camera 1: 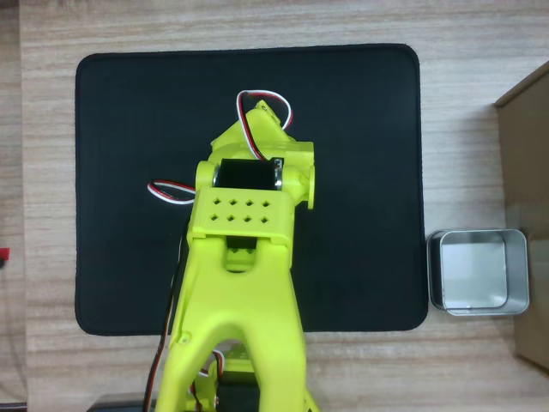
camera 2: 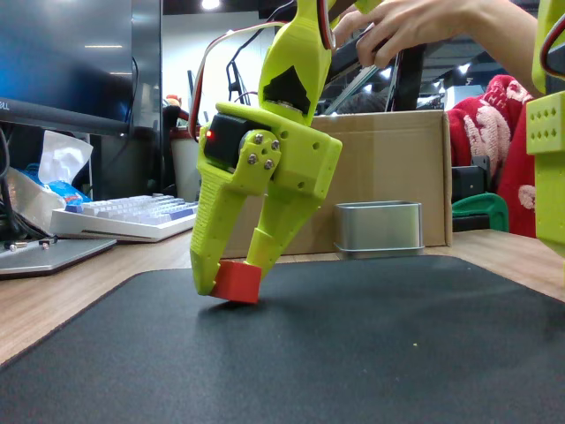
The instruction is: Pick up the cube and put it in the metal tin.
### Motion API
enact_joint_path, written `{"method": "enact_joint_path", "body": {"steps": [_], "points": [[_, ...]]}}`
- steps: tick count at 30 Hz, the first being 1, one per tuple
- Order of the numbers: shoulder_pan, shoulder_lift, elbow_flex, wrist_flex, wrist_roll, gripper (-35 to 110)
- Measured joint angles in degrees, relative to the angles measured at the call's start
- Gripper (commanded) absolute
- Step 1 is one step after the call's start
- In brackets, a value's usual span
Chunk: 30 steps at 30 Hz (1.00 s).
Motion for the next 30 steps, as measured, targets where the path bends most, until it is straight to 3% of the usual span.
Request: {"method": "enact_joint_path", "body": {"steps": [15, 30], "points": [[2.46, 20.92, 4.48, 0.35, 0.62, 2], [26.19, 40.43, 11.34, -0.62, 0.53, 0]]}}
